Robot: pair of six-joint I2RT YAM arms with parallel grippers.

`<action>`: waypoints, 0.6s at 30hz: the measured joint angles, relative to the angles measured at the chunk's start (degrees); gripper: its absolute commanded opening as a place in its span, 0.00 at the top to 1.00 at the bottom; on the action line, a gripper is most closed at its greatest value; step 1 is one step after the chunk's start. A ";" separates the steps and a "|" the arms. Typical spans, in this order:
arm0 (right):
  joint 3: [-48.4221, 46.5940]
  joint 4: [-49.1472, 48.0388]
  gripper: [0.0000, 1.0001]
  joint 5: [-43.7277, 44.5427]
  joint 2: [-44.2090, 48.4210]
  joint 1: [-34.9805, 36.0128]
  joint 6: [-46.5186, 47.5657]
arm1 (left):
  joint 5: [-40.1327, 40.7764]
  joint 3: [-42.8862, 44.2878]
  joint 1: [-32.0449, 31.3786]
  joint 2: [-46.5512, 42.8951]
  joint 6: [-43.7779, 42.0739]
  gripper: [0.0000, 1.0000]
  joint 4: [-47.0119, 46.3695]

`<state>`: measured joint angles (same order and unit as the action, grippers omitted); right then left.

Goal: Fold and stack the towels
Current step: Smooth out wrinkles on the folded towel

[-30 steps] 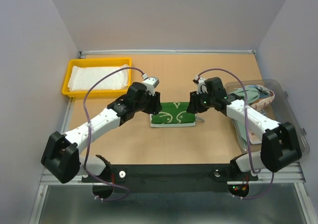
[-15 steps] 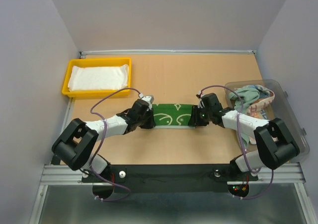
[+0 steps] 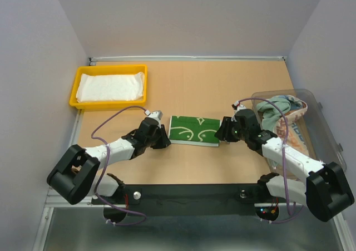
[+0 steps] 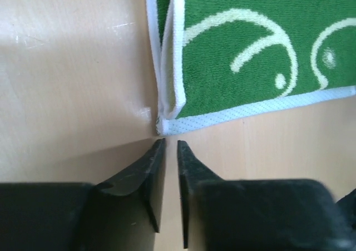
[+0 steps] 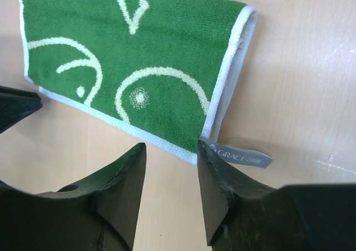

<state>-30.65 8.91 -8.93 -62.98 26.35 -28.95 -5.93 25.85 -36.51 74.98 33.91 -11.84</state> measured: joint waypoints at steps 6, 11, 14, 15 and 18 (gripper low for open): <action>-0.90 0.04 0.53 -0.04 -3.63 0.00 -1.38 | 0.35 0.57 -0.02 -7.32 1.57 0.36 1.66; -0.90 0.07 0.53 3.65 -3.43 0.00 -3.98 | 3.63 4.57 0.00 -9.16 1.79 0.36 3.98; -0.90 0.04 0.54 5.55 -3.54 0.00 -5.31 | 4.87 6.38 0.26 -6.78 1.70 0.44 3.89; -0.90 0.04 0.55 5.90 -3.78 0.00 -5.55 | 5.03 7.02 0.26 -5.05 1.70 0.46 3.76; -0.90 0.00 0.58 6.62 -4.96 0.00 -6.01 | 5.20 7.43 0.28 -0.17 1.75 0.57 3.32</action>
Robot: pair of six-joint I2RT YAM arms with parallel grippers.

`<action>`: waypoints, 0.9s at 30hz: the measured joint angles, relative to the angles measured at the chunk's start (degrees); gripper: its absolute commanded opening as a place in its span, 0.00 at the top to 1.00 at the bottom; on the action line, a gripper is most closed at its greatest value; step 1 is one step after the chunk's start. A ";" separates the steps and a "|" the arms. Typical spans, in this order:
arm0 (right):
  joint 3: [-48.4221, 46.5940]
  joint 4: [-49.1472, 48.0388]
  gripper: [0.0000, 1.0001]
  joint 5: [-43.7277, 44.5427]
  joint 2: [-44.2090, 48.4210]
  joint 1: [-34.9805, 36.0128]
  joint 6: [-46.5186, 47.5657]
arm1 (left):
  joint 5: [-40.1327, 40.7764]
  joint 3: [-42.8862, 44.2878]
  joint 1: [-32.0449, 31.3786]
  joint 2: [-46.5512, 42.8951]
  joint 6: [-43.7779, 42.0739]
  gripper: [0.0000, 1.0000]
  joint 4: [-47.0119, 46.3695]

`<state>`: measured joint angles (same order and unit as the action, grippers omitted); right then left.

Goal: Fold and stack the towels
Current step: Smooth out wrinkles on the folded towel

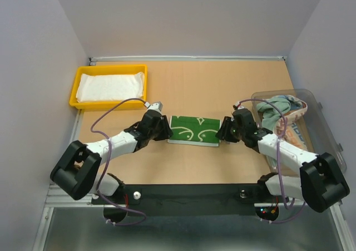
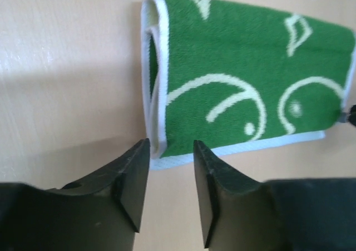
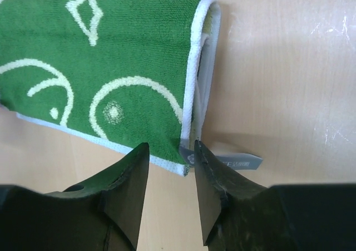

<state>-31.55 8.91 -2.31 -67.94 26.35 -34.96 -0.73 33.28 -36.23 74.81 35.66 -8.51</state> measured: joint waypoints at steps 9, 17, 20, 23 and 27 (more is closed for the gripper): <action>0.00 -1.38 0.87 -0.90 -4.24 0.00 0.09 | -1.81 -0.02 0.00 4.13 -0.33 0.91 -1.77; 0.00 -2.08 0.99 -2.10 -2.14 0.00 0.26 | -1.77 0.61 0.11 2.95 -1.75 1.00 -0.07; 0.00 -1.79 0.99 -2.29 -0.48 0.00 0.22 | -1.73 1.55 0.35 1.22 -2.10 1.00 1.20; 0.00 -1.14 0.99 -2.62 0.98 0.00 0.13 | -1.57 1.81 0.46 -0.96 -2.23 1.00 2.19; 0.02 -0.31 0.99 -2.69 2.47 0.00 -0.26 | -1.53 1.79 0.63 -2.40 -2.23 1.00 3.02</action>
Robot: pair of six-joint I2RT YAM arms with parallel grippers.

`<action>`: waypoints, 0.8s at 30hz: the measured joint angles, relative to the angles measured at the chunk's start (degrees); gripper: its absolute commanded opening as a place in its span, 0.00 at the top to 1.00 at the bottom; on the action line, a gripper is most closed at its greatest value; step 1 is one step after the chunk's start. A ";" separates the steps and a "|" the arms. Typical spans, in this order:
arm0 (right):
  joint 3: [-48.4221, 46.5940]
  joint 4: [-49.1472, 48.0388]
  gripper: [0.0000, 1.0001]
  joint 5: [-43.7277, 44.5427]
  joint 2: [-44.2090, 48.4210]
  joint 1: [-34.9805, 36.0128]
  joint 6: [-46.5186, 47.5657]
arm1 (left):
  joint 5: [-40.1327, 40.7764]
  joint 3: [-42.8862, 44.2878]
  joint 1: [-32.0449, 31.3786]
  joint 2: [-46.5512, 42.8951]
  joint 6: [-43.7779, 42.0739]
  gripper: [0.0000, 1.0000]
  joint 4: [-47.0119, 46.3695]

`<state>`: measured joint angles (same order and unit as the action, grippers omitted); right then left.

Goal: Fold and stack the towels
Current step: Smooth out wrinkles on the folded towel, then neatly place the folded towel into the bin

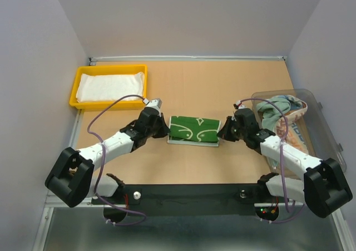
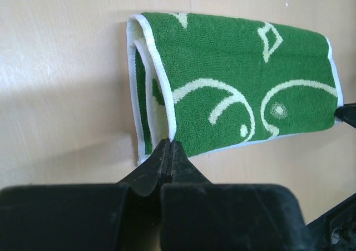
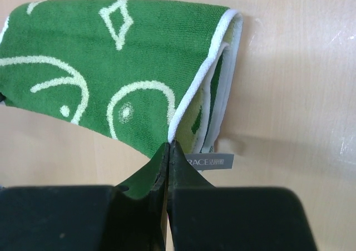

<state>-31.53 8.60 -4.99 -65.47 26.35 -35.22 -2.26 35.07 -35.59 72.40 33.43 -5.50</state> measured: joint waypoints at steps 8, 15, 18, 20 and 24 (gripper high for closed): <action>3.61 0.33 0.99 1.16 -1.27 0.00 -1.31 | -1.05 -3.19 0.07 4.61 0.22 1.00 -1.55; 4.96 1.25 0.82 4.24 -1.60 0.00 -2.45 | -2.64 -4.76 0.04 5.38 1.16 0.65 -2.58; 4.07 2.27 0.63 4.96 -1.62 0.00 -1.99 | -2.82 -4.76 0.07 3.89 1.27 0.48 -1.62; 2.38 3.30 0.55 5.16 -1.33 0.00 -1.22 | -2.64 -4.76 0.07 1.42 1.46 0.44 -0.24; -3.58 4.72 0.40 2.84 -1.07 0.20 1.97 | -1.73 -3.50 0.85 -5.99 0.85 0.33 3.43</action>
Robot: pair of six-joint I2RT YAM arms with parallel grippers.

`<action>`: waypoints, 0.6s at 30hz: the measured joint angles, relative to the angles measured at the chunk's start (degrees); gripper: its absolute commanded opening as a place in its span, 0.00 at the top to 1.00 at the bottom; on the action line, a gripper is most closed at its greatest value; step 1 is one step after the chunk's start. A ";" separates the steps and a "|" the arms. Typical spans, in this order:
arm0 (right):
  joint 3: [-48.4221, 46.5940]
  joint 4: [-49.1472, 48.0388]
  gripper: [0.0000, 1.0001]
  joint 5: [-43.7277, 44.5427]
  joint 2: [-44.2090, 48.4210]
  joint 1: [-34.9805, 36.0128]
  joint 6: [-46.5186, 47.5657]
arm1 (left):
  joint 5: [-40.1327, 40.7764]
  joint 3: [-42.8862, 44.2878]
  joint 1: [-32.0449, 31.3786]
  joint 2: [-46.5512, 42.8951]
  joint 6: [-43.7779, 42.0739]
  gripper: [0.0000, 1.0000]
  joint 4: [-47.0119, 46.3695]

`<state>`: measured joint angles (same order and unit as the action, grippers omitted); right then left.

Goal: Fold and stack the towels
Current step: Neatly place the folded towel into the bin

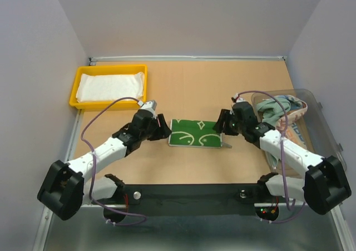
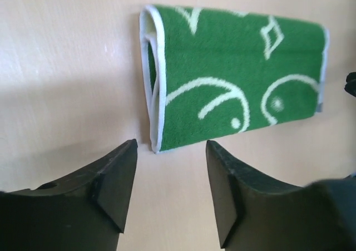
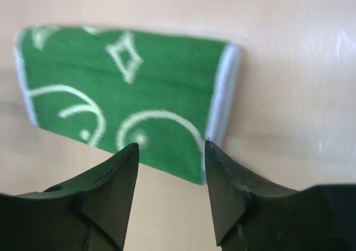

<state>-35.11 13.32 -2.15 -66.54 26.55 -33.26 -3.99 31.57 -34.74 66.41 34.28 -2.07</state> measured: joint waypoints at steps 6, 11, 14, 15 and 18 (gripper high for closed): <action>-14.91 -0.98 0.37 -0.79 -9.29 9.86 7.10 | -0.48 4.83 9.14 -3.32 -3.85 0.19 4.15; -24.68 -1.25 0.39 1.95 -23.08 20.79 12.28 | -0.92 7.58 16.37 -3.32 -8.76 0.12 7.98; -29.05 -1.05 0.39 4.48 -30.16 25.70 14.69 | -1.57 7.50 20.98 -3.76 -11.37 0.10 9.25; -30.71 -0.90 0.39 5.51 -32.65 27.23 15.50 | -1.66 7.41 21.88 -3.89 -11.78 0.10 9.22; -33.62 -0.76 0.39 8.81 -37.27 30.03 17.27 | -2.45 6.97 25.09 -4.09 -12.79 0.10 8.94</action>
<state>-68.73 12.56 6.66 -103.81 56.58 -15.99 -6.44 38.54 -9.65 62.33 21.50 6.87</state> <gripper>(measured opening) 0.613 0.895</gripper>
